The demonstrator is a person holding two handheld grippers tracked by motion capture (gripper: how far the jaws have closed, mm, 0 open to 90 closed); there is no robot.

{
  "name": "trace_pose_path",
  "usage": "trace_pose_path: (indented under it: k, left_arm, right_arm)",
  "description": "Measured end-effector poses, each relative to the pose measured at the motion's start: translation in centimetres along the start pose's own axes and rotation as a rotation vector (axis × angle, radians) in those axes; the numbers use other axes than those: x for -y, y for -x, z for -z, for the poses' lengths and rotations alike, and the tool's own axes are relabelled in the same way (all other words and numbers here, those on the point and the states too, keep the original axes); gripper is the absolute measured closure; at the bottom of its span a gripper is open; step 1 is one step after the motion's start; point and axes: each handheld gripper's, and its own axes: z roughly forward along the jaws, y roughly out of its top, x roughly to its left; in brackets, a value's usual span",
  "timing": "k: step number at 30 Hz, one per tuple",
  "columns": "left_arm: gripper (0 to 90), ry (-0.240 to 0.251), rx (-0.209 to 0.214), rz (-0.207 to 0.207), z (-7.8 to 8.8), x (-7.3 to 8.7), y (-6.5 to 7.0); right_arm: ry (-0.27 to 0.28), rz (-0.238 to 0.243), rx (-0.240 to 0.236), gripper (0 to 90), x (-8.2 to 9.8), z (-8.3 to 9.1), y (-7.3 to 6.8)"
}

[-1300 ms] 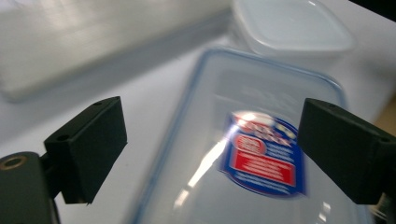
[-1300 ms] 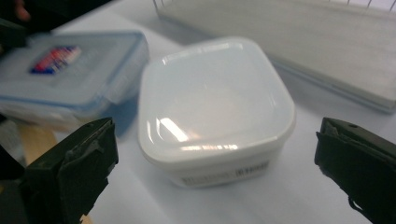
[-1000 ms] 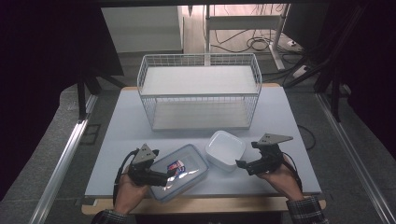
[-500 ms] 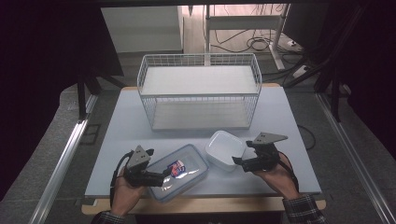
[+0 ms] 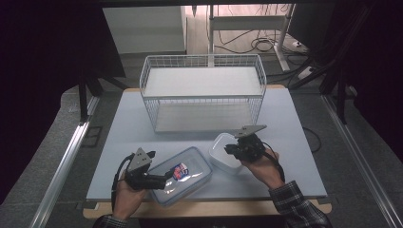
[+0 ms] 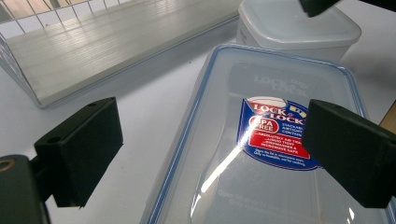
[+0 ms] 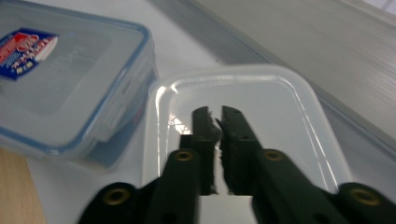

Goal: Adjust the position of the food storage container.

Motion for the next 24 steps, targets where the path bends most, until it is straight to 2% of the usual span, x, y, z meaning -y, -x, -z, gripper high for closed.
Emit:
trace_pose_path:
  k: [1, 2, 6, 11, 20, 24]
  left_arm:
    - [5.4, 0.001, 0.001, 0.000, 0.0, 0.0, 0.0]
    - [5.4, 0.000, 0.002, 0.000, 0.0, 0.0, 0.0]
    - [5.4, 0.006, -0.003, 0.000, 0.1, 0.1, -0.1]
    - [5.7, -0.011, -0.002, -0.003, 0.0, 0.2, -0.2]
    - [6.0, -0.014, -0.007, -0.002, 0.1, 0.2, -0.3]
    - [6.0, -0.009, -0.006, 0.000, 0.2, 0.2, -0.3]
  right_arm:
    - [-0.006, 0.007, -0.017, 89.2, -0.8, -0.9, -0.1]
    - [-0.006, 0.007, -0.017, 89.2, -0.8, -0.9, -0.1]
    - [-0.019, 0.032, -0.037, 89.3, -2.6, -2.7, -0.7]
    - [-0.028, 0.056, -0.025, 89.3, -3.9, -4.2, -1.0]
    - [-0.055, 0.041, -0.024, 89.3, -4.4, -6.1, -1.0]
    - [-0.073, 0.072, -0.028, 89.3, -4.3, -6.6, -1.4]
